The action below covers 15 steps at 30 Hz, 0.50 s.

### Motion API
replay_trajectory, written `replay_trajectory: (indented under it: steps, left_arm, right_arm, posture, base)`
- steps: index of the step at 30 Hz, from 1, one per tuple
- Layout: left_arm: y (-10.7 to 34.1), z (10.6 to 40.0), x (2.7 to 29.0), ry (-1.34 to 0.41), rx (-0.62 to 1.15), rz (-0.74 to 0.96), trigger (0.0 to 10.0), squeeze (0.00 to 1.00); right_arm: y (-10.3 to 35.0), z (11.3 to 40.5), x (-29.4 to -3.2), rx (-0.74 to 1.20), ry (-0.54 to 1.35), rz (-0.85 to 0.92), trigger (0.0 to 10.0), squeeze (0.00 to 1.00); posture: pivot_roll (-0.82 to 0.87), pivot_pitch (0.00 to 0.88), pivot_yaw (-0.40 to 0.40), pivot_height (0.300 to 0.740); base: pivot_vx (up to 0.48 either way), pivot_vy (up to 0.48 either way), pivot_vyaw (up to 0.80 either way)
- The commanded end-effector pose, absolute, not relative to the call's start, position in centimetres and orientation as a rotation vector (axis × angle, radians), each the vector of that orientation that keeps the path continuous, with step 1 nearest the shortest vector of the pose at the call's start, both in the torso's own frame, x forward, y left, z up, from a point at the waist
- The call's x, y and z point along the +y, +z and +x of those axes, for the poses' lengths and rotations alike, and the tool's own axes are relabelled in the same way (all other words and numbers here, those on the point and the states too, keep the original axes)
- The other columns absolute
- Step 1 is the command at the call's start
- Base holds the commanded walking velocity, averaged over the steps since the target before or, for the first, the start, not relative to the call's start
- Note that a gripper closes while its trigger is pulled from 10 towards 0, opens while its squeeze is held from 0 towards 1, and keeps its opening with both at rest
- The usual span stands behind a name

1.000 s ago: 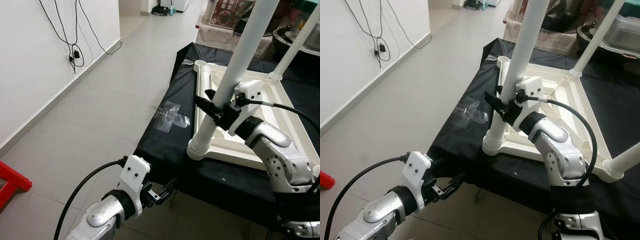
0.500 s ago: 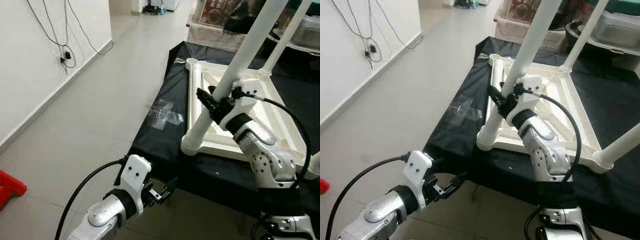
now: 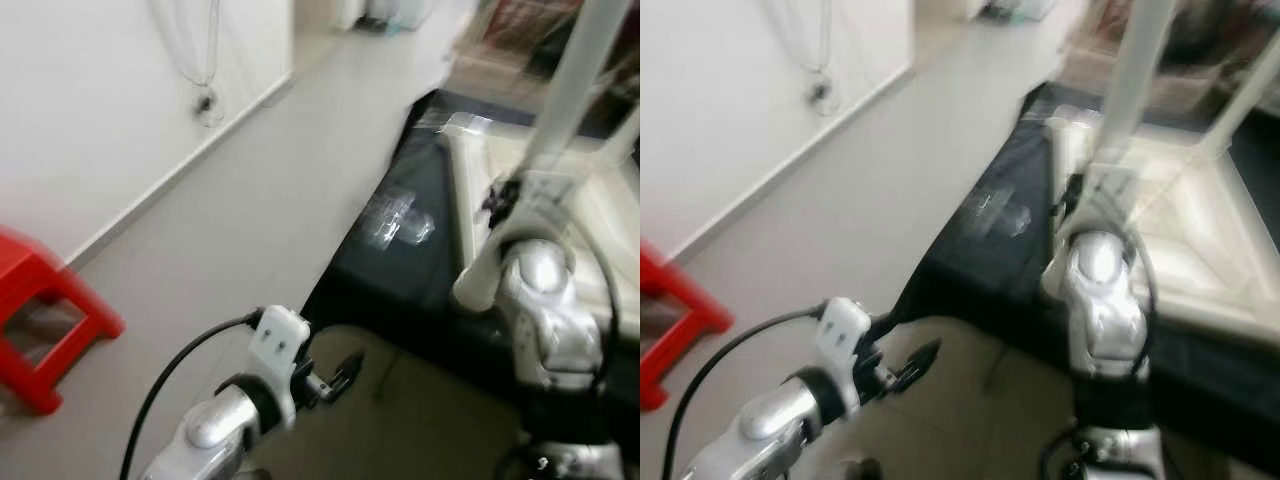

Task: Building children table

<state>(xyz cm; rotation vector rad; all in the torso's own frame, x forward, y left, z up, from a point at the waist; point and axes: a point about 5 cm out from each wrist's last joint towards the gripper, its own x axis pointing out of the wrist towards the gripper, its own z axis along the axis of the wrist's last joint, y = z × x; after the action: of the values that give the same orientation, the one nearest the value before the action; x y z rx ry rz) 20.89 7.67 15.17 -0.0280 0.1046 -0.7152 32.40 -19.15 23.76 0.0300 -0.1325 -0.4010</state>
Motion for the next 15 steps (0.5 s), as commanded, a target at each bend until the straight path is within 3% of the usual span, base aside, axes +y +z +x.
replay_trajectory:
  steps: [1, 7, 15]
  left_arm:
    - [15.1, 20.8, 7.5, -0.725, 0.109, -0.025, 10.0, 0.00]
    - [15.1, 20.8, 7.4, -0.727, 0.109, -0.024, 10.0, 0.00]
    - [15.2, 20.8, 7.4, -0.730, 0.107, -0.023, 10.0, 0.00]
  right_arm:
    - [21.9, 32.6, -18.6, -0.025, -0.409, 0.074, 10.0, 0.00]
    - [21.0, 33.9, -18.8, 0.039, -0.572, 0.222, 10.0, 0.00]
    - [21.0, 34.3, -19.3, 0.065, -0.749, 0.239, 10.0, 0.00]
  posture:
    - [0.11, 0.139, -0.101, 0.740]
    - [0.12, 0.136, -0.107, 0.740]
    - [0.12, 0.137, -0.109, 0.740]
  base:
    - [0.000, 0.000, 0.00]
    - [0.000, 0.000, 0.00]
    - [0.000, 0.000, 0.00]
